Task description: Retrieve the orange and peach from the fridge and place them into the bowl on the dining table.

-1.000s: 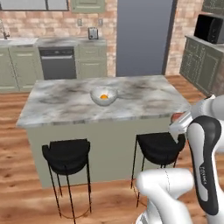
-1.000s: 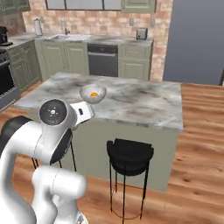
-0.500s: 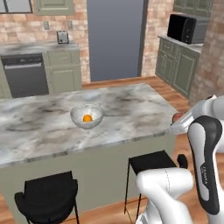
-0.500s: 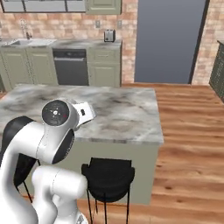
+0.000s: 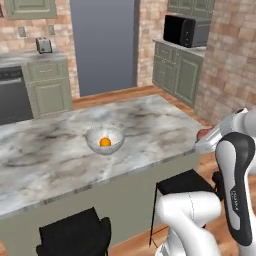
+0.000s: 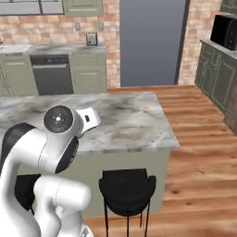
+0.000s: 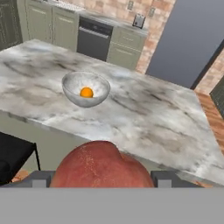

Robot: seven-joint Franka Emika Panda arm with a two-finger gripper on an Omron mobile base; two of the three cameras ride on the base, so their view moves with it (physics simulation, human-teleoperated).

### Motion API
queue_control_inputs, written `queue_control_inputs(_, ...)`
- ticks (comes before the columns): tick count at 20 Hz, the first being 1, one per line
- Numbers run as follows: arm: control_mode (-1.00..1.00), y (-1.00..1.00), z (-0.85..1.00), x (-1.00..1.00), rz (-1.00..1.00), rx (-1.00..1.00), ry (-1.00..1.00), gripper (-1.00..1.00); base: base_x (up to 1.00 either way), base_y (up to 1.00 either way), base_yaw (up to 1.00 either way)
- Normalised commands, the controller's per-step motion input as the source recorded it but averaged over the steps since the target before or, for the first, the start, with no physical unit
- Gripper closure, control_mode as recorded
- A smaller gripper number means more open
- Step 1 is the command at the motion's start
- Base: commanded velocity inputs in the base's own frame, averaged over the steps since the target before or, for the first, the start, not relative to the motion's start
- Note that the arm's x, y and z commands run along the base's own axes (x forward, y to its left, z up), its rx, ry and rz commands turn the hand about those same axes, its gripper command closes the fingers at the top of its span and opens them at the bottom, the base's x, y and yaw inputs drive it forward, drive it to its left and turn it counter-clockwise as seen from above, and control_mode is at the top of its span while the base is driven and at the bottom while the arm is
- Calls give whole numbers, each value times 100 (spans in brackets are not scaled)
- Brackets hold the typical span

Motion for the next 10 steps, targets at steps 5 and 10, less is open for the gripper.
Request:
queue_control_inputs(5,100,0,0,0,0,0,0,100,53,98,-43)
queue_control_inputs(10,100,0,0,0,0,0,0,100,51,75,-35)
